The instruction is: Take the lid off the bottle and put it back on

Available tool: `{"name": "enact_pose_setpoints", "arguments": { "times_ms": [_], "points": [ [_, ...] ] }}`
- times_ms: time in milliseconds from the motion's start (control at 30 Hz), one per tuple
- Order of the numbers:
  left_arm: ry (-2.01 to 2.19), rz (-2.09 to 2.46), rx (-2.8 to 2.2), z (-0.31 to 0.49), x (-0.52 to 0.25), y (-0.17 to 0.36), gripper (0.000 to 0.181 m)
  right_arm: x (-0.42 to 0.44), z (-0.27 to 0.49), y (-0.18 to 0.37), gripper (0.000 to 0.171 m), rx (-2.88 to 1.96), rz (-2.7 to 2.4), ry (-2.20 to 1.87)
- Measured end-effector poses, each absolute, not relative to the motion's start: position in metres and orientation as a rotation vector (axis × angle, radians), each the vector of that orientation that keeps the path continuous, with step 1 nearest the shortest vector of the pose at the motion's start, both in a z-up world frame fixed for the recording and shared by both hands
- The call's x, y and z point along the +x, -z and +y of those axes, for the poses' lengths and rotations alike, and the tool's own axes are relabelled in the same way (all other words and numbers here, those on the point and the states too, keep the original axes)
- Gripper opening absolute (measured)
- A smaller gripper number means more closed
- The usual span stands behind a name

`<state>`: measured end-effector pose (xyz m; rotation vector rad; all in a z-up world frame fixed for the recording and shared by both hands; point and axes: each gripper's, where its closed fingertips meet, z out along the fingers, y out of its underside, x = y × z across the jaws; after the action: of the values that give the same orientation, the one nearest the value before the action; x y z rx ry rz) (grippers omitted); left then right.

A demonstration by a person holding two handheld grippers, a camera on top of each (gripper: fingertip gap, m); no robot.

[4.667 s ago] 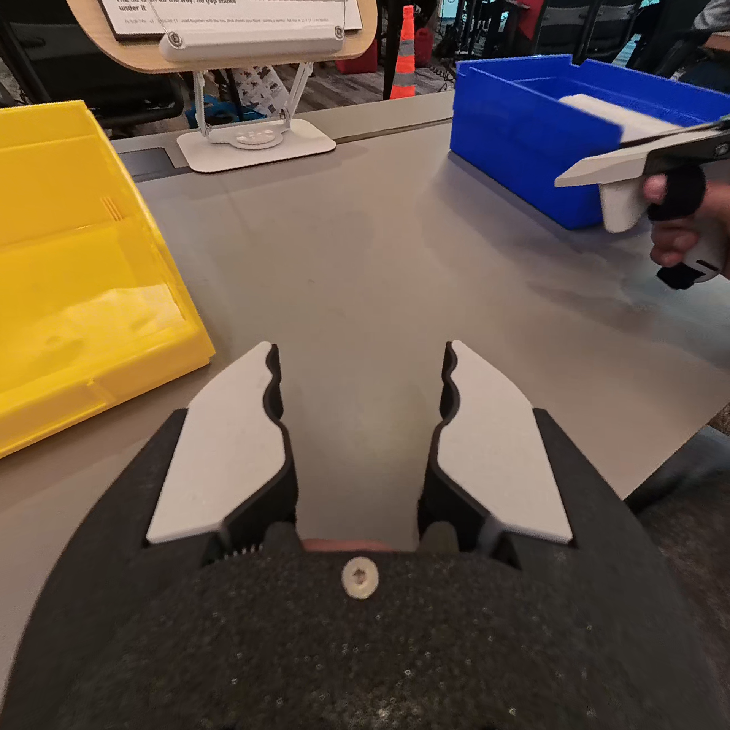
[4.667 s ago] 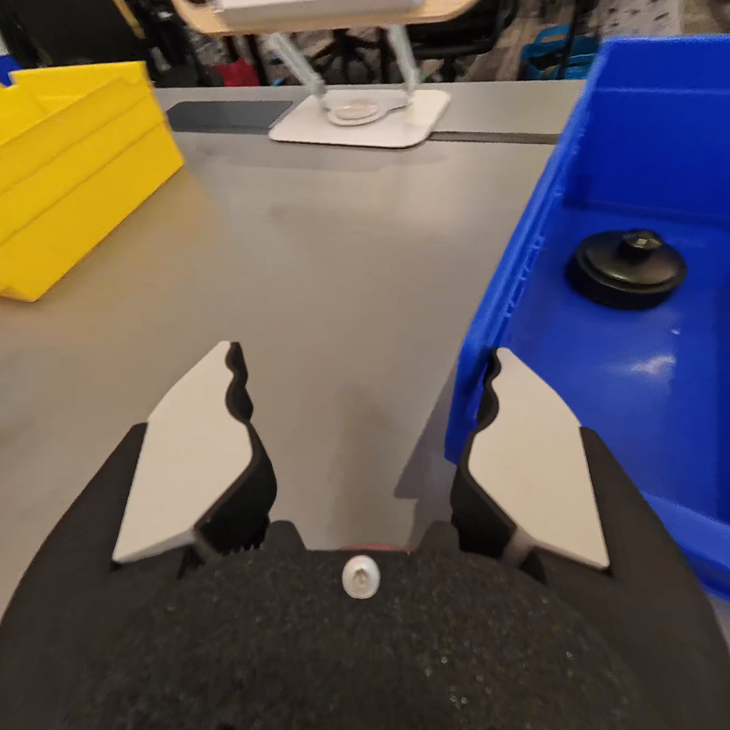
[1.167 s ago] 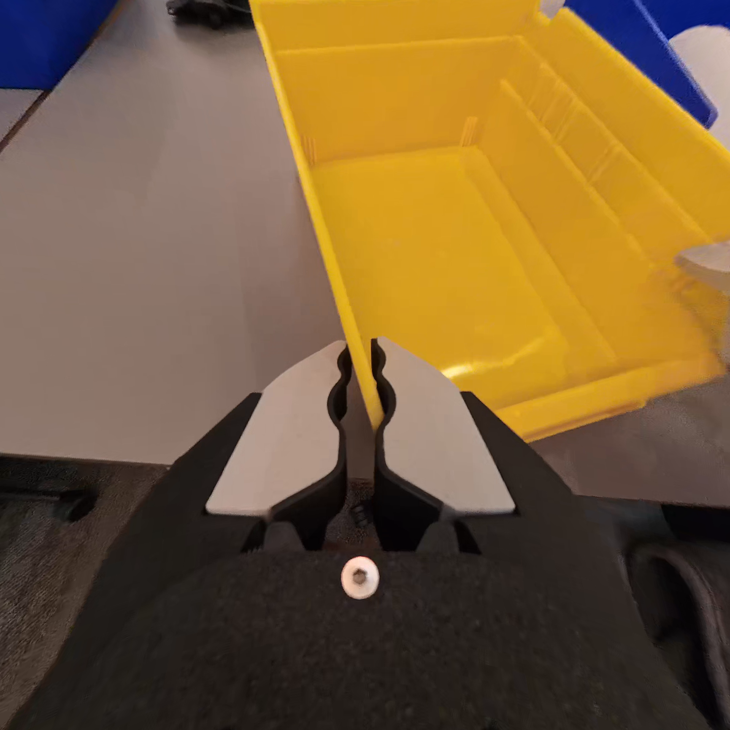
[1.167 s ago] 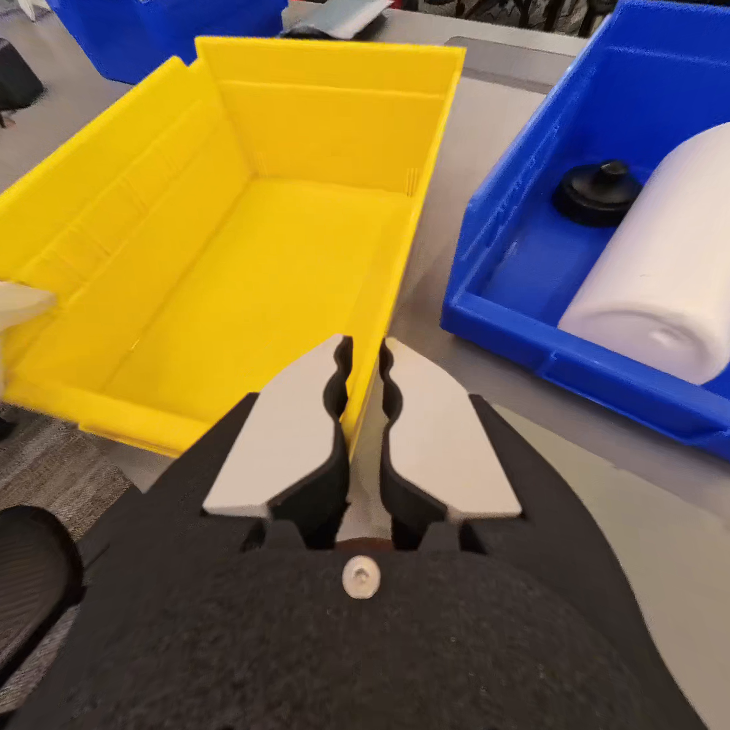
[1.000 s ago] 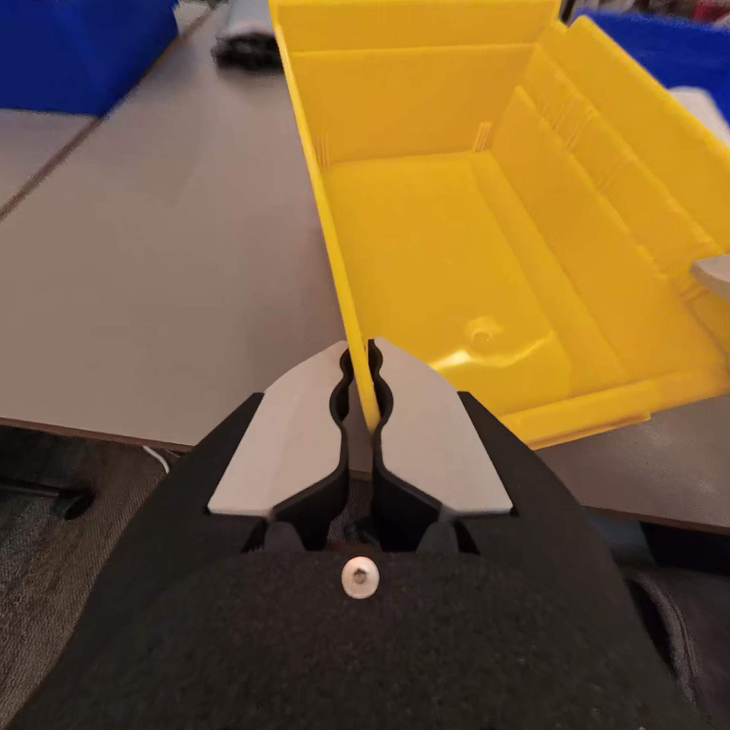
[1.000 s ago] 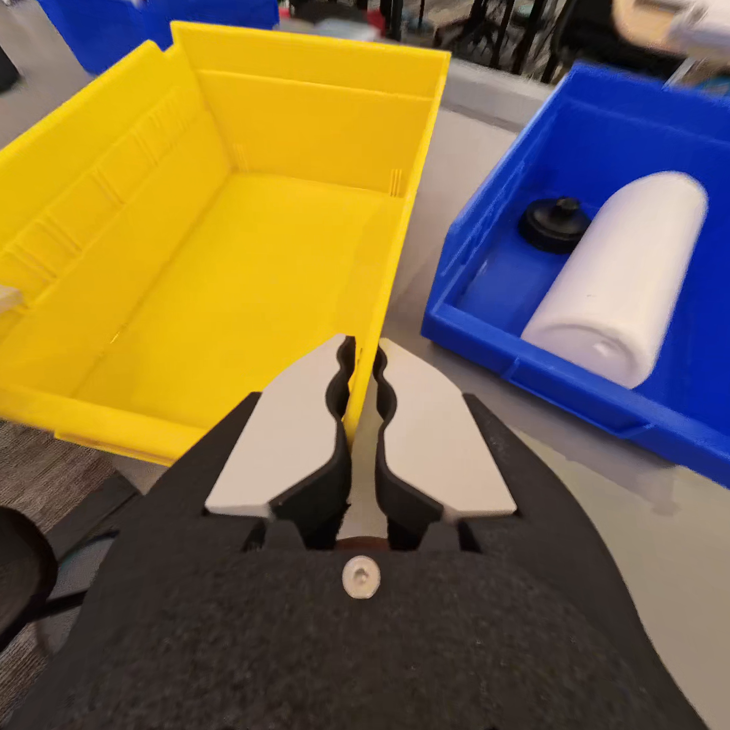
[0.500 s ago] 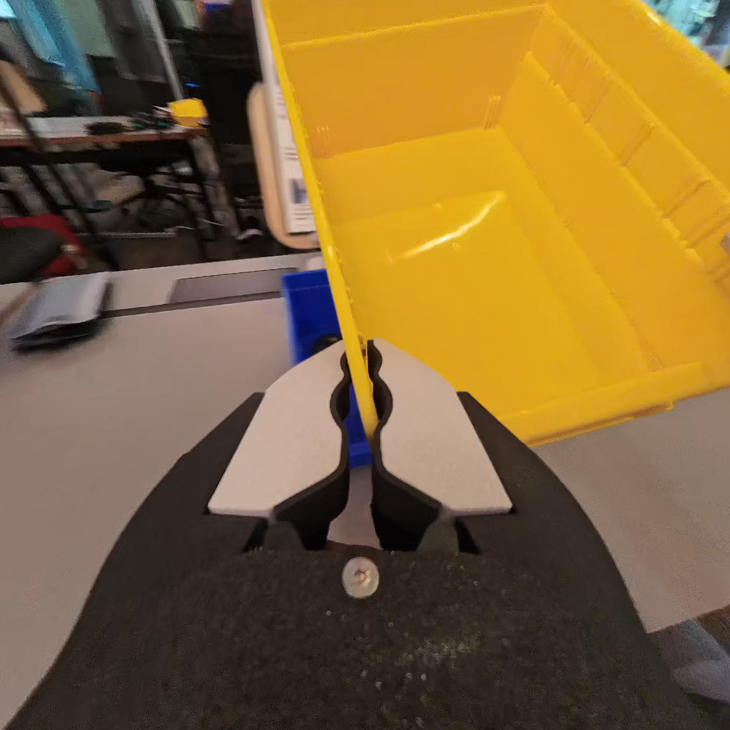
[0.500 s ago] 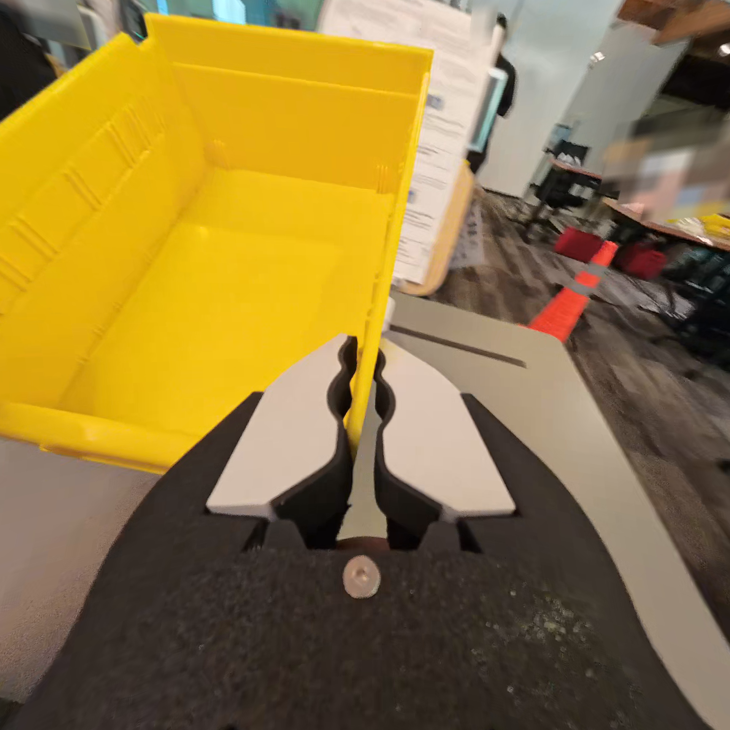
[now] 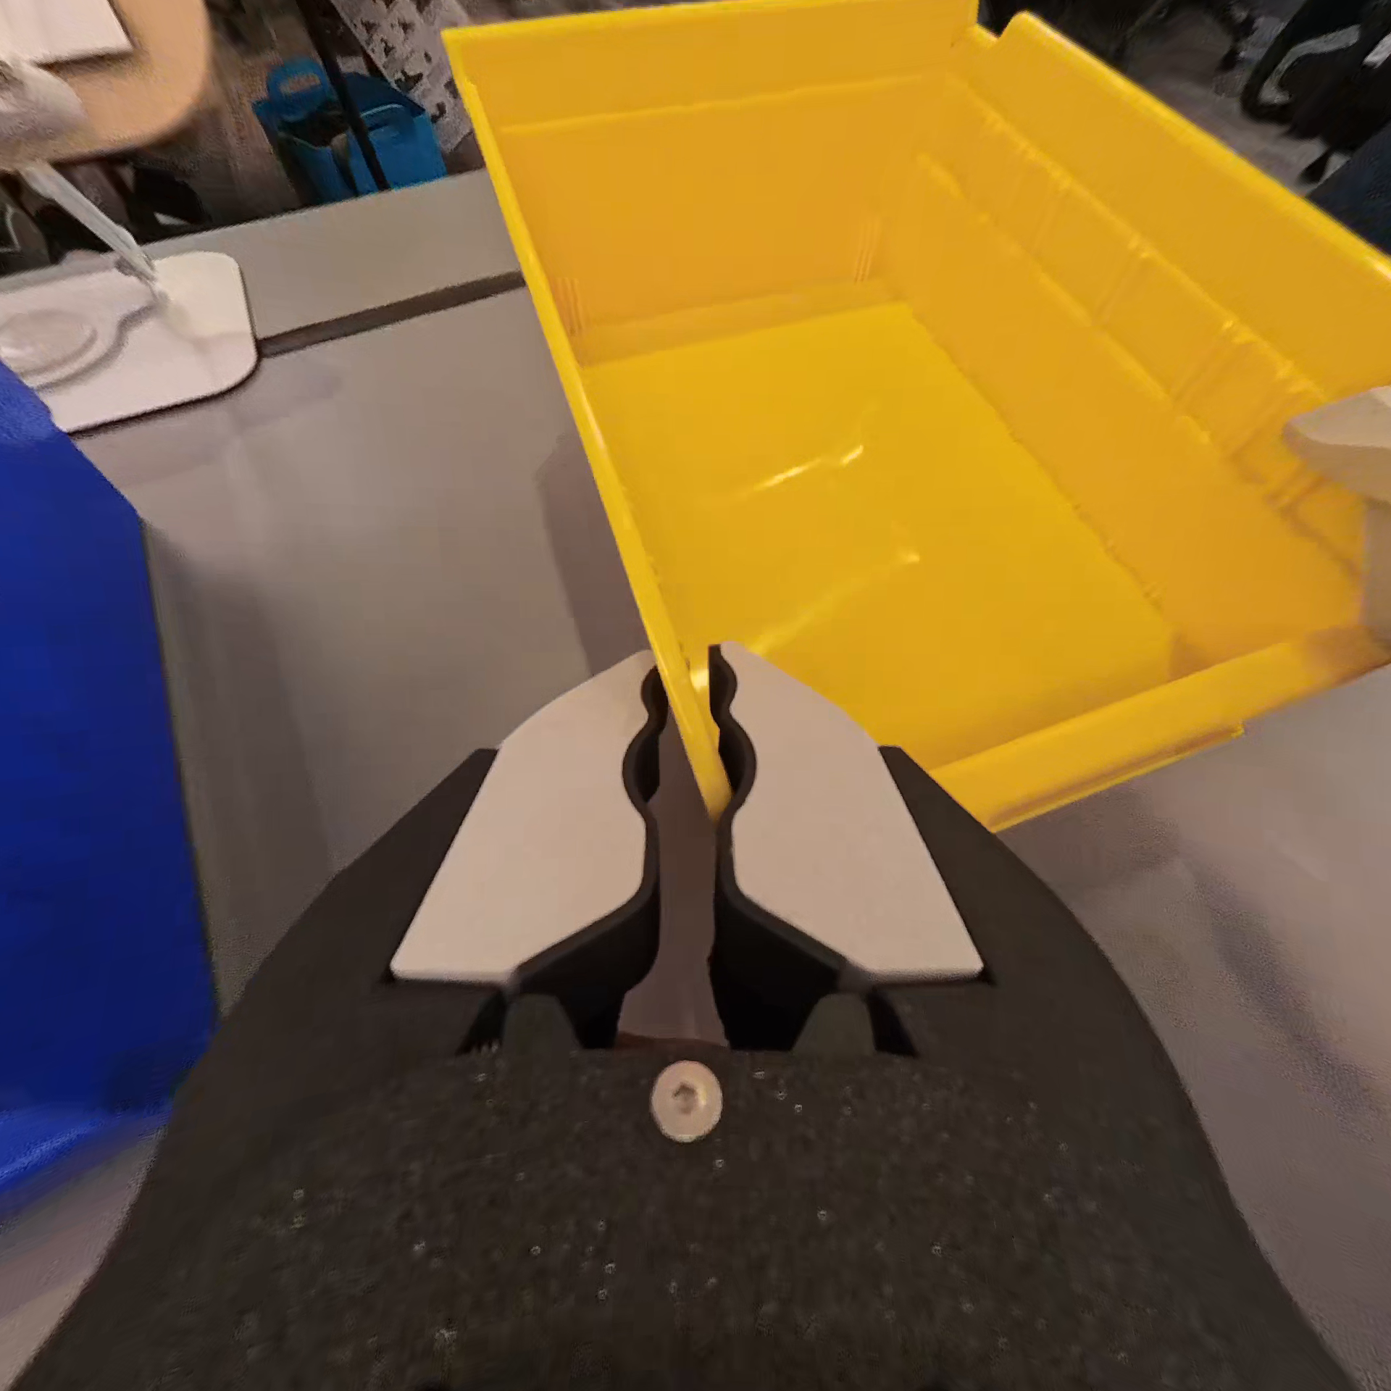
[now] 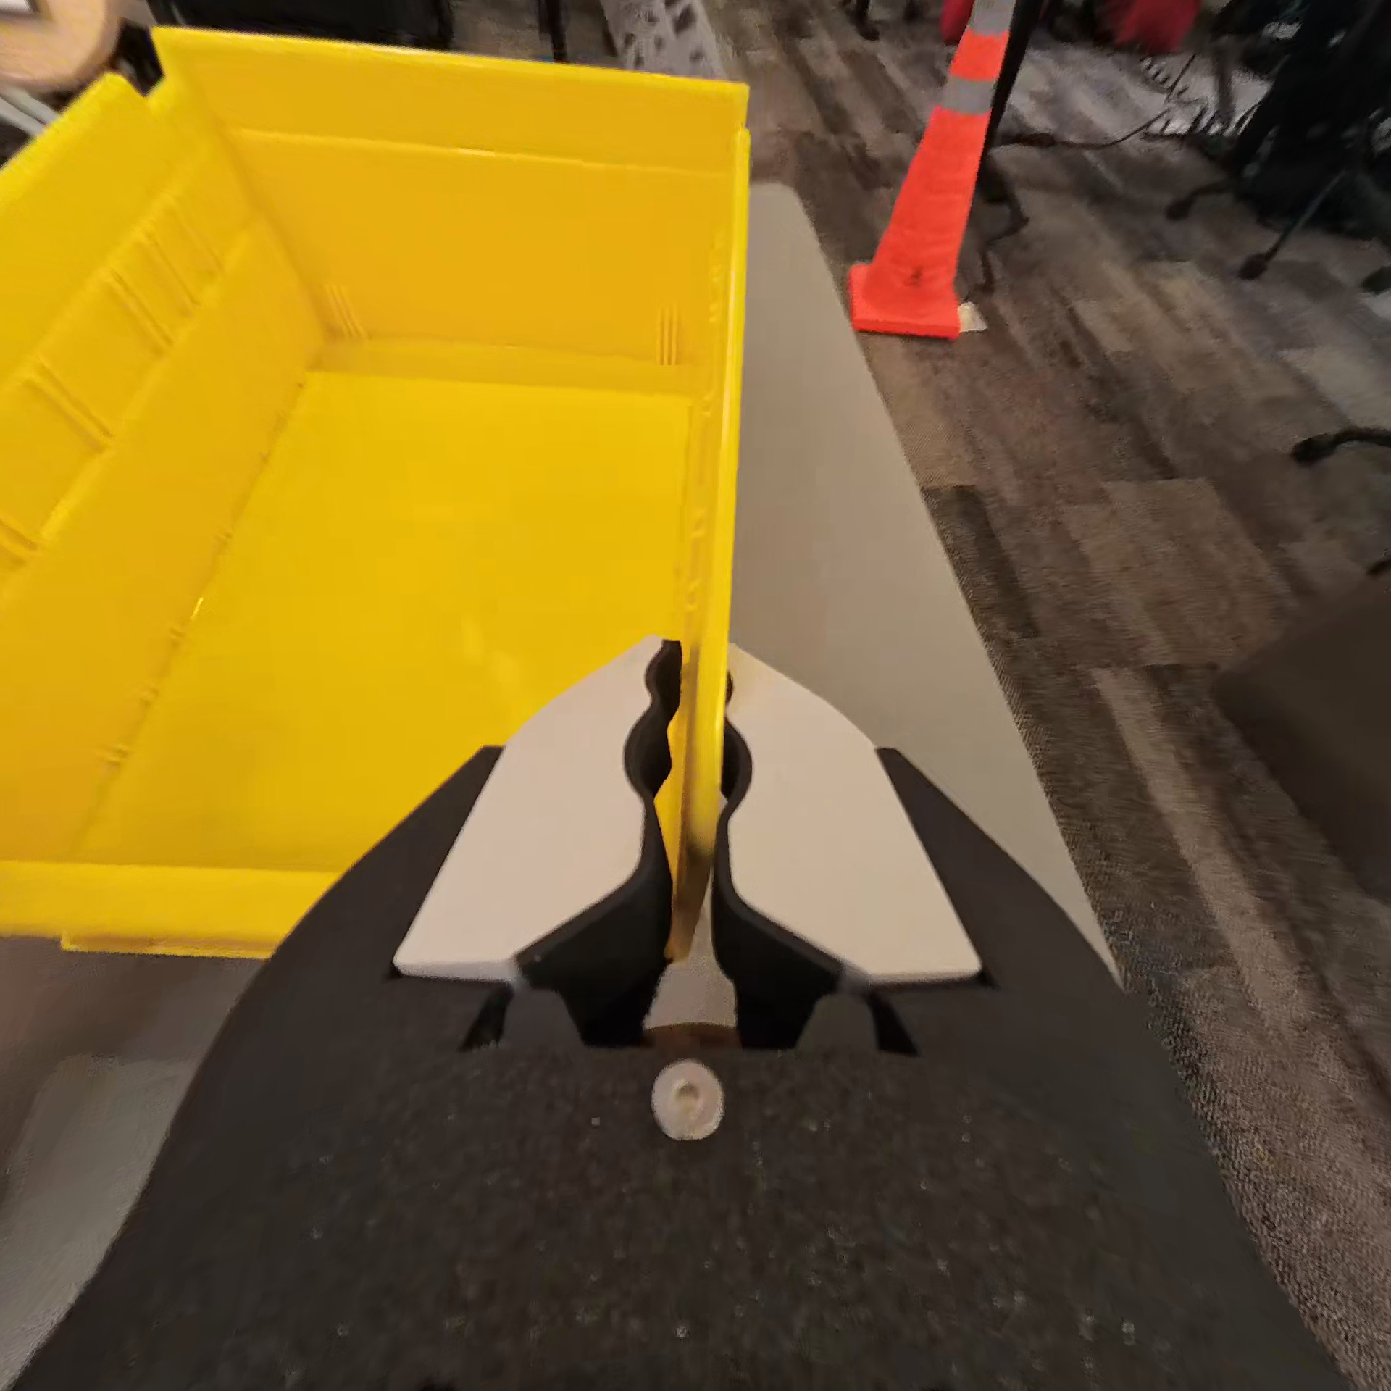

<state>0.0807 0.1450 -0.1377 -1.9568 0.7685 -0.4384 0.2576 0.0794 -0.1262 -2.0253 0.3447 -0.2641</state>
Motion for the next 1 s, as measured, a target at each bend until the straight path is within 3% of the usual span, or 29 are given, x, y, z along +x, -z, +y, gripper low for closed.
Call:
{"name": "enact_pose_setpoints", "arguments": {
  "times_ms": [267,400,533,633,733,867,1000],
  "points": [
    [0.490,0.820,-1.961,0.143,0.097,0.157,0.023,0.282,0.102,0.156,0.012,-2.068,0.415,0.202],
    [0.738,0.880,-1.922,0.116,0.080,0.127,0.048,0.288,0.092,0.137,0.060,-2.040,0.358,0.309],
    [0.797,0.822,-1.856,0.123,-0.004,0.081,0.056,0.268,0.080,0.082,0.061,-1.908,0.293,0.305],
    [0.575,0.691,-1.832,0.165,-0.103,0.065,0.057,0.210,0.092,0.044,0.060,-1.829,0.164,0.167],
    [0.279,0.505,-1.875,0.209,-0.206,0.074,0.059,0.113,0.121,0.040,0.061,-1.867,-0.005,-0.045],
    [0.199,0.377,-1.999,0.233,-0.265,0.115,0.062,-0.031,0.155,0.085,0.069,-1.946,-0.173,-0.320],
    [0.147,0.394,-2.077,0.248,-0.276,0.151,0.055,-0.083,0.189,0.146,0.070,-2.059,-0.075,-0.266]
  ]
}}
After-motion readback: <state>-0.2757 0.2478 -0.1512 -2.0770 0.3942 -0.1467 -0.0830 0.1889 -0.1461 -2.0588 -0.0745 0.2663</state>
